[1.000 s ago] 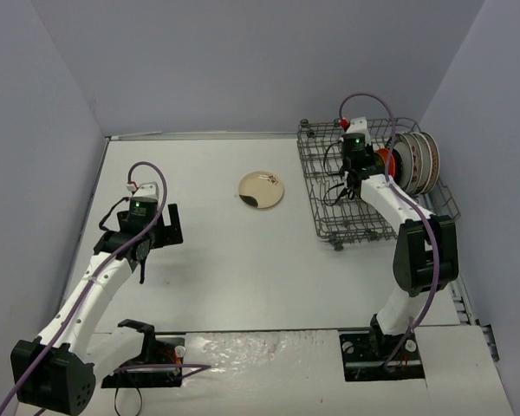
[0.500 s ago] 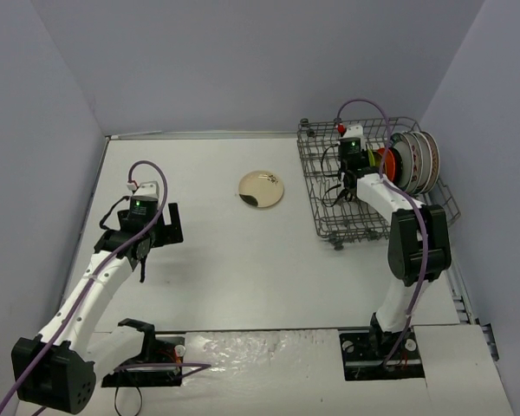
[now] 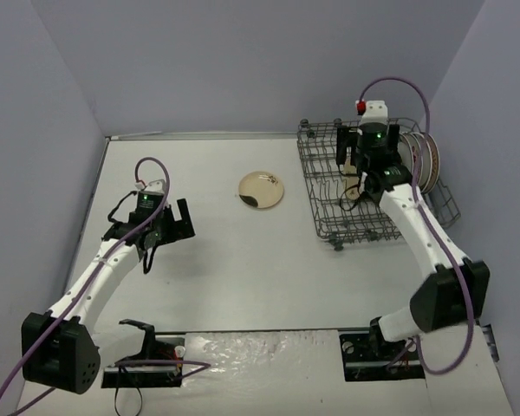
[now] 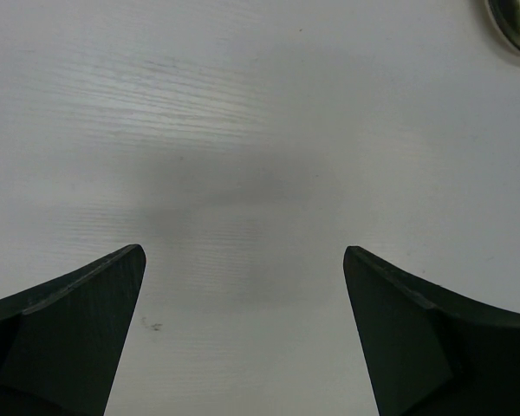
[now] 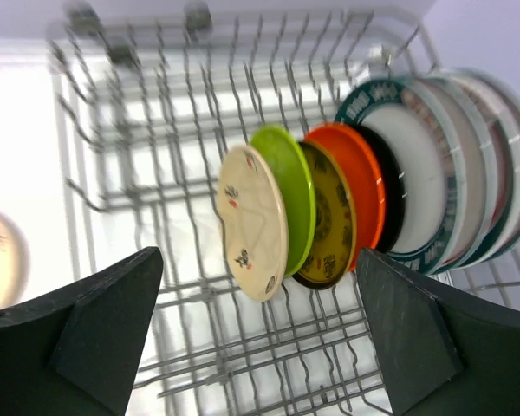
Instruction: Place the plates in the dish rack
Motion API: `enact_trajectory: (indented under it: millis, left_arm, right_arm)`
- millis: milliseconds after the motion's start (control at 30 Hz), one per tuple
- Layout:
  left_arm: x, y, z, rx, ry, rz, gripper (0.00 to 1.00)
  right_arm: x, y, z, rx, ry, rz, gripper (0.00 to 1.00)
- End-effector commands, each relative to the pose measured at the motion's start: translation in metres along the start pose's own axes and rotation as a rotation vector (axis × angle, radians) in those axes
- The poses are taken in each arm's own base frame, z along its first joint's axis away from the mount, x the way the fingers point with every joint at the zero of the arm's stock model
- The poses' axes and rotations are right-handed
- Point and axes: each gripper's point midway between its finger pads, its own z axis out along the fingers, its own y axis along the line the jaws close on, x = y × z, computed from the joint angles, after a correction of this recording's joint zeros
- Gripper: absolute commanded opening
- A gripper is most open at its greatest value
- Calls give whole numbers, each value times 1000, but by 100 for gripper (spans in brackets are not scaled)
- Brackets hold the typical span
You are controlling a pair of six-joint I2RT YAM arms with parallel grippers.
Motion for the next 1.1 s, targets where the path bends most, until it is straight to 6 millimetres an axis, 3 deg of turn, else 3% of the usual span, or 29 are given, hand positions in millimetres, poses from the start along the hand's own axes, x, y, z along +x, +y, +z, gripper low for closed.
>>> enact_trajectory:
  millis: [0, 133, 367, 500, 667, 900, 1067]
  left_arm:
    - [-59, -64, -1, 225, -100, -179, 97]
    - [-77, -105, 35, 342, -54, -306, 97]
    - [-96, -159, 98, 405, -12, -414, 97]
    - [-102, -182, 133, 434, -2, -469, 91]
    - [-96, -196, 161, 449, 29, -512, 74]
    - [-68, -190, 200, 369, 68, -560, 42]
    - [-54, -190, 214, 323, 86, -553, 29]
  right_arm:
    - [-71, -5, -78, -141, -217, 164, 97]
    - [-73, 5, -129, -305, -281, 263, 100]
    - [-23, 27, -180, -529, -257, 349, 100]
    - [-11, 31, -207, -617, -278, 370, 100]
    - [-2, 27, -222, -631, -287, 370, 100]
    - [5, 24, -225, -621, -273, 341, 100]
    - [5, 24, -225, -621, -270, 323, 100]
